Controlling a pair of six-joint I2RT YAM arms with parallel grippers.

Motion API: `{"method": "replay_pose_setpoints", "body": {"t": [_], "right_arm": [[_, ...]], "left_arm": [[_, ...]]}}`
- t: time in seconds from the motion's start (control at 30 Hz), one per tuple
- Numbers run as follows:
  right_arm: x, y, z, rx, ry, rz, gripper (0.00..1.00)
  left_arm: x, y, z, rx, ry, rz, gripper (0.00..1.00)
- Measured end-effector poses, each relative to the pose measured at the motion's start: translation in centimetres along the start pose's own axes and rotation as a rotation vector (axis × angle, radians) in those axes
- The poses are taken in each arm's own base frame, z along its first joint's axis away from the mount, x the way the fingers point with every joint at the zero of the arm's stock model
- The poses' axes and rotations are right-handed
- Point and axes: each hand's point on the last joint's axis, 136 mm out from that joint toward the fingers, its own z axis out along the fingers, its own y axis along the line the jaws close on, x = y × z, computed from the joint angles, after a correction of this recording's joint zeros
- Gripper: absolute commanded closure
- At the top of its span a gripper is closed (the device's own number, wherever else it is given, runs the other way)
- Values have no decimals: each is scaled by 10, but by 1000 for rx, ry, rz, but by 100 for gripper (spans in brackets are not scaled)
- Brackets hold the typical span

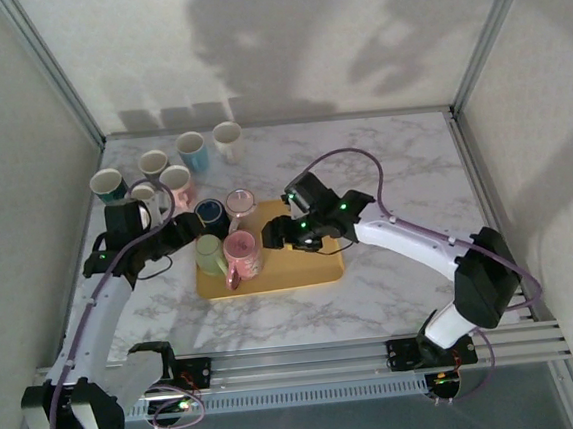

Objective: Turn the mug right side up

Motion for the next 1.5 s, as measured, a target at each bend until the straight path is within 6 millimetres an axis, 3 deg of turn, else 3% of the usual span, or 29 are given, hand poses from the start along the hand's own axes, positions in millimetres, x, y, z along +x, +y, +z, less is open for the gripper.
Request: {"method": "replay_pose_setpoints", "body": {"t": [0.27, 0.63, 0.93, 1.17, 1.5], "right_arm": [[6, 17, 35, -23, 0, 132, 28], [14, 20, 72, 22, -8, 246, 27], [7, 8, 69, 81, -60, 222, 29], [-4, -15, 50, 160, -80, 106, 31], [-64, -65, 15, 319, -155, -112, 36]], "left_arm": [[9, -3, 5, 43, 17, -19, 44], [6, -7, 5, 62, 9, -7, 44], [4, -5, 9, 63, 12, -10, 44], [6, -4, 16, 62, 31, -21, 44], [-1, -21, 18, 91, 35, -3, 43]]}}
